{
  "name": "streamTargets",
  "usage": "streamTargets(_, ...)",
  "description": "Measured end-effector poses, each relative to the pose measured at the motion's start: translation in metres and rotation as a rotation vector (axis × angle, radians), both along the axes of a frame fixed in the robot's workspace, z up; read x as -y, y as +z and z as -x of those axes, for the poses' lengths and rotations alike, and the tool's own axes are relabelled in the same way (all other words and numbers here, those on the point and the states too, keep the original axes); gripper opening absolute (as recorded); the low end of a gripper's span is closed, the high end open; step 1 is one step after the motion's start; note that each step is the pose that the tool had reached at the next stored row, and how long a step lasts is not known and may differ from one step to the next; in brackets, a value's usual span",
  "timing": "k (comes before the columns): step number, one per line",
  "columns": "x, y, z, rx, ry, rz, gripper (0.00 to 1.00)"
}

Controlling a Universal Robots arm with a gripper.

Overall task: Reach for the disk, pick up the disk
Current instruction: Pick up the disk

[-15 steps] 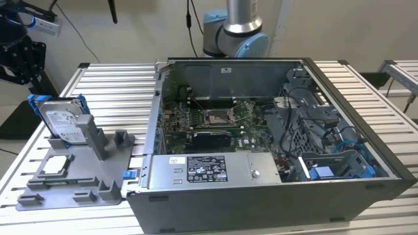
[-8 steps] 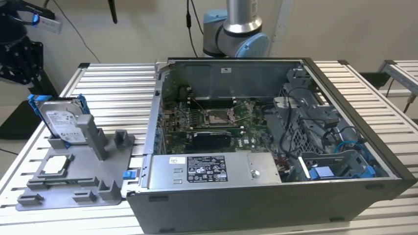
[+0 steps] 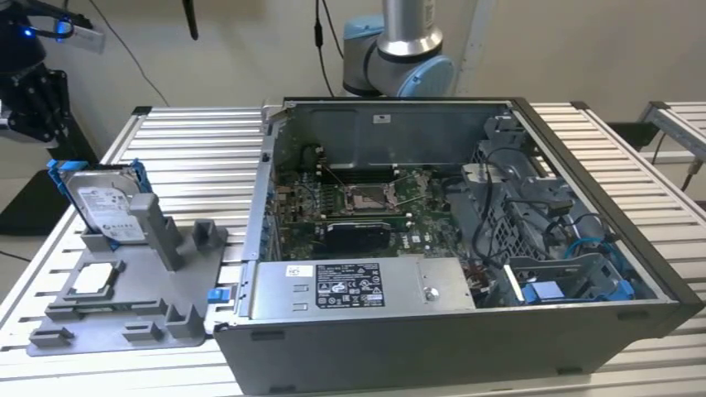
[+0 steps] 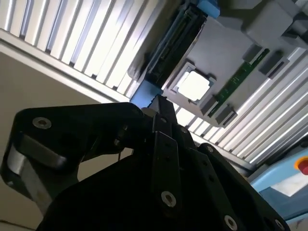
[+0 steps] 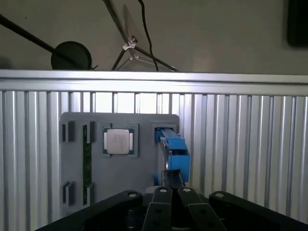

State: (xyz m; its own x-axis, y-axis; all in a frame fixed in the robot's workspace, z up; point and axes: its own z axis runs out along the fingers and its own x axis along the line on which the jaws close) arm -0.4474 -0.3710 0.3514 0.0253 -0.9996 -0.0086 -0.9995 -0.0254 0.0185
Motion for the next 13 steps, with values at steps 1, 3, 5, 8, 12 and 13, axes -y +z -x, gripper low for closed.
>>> streamTargets(1,0.0000,-0.0001,0.0000,0.0002,0.015,-0.0001,1.00)
streamTargets(3,0.0000,0.0000,-0.0001,0.0000,0.046,0.0000,1.00)
streamTargets(5,0.0000,0.0000,-0.0001,0.0000,0.077,0.0000,1.00)
streamTargets(8,-0.0001,-0.0010,-0.0002,0.0001,0.086,0.0001,1.00)
streamTargets(12,0.0000,-0.0078,-0.0002,0.0001,0.021,0.0000,1.00)
streamTargets(13,0.0000,-0.0095,-0.0002,0.0000,0.003,0.0001,1.00)
